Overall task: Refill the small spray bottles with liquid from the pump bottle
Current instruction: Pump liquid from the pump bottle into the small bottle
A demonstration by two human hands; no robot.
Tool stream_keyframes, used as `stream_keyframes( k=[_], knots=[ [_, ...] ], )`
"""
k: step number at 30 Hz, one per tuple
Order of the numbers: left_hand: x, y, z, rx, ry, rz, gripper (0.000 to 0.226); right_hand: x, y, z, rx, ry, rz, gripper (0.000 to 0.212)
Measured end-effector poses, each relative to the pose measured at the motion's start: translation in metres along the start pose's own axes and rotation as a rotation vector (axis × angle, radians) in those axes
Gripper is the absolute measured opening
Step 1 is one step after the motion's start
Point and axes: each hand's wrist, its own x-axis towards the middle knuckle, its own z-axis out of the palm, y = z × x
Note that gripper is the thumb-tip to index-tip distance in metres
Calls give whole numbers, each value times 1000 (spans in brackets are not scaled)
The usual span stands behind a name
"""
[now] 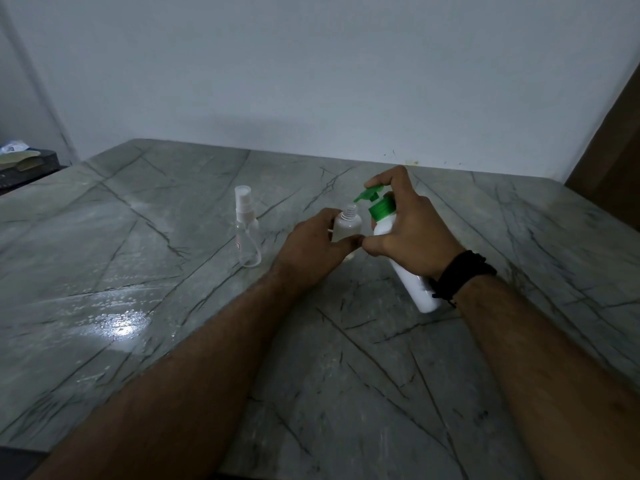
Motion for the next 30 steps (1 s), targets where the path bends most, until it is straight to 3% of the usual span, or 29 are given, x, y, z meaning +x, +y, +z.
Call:
stream_keyframes(
  k=[30],
  knots=[
    [-3, 5, -4, -15, -23, -13, 60, 0, 1, 1, -18, 13, -6, 77]
  ],
)
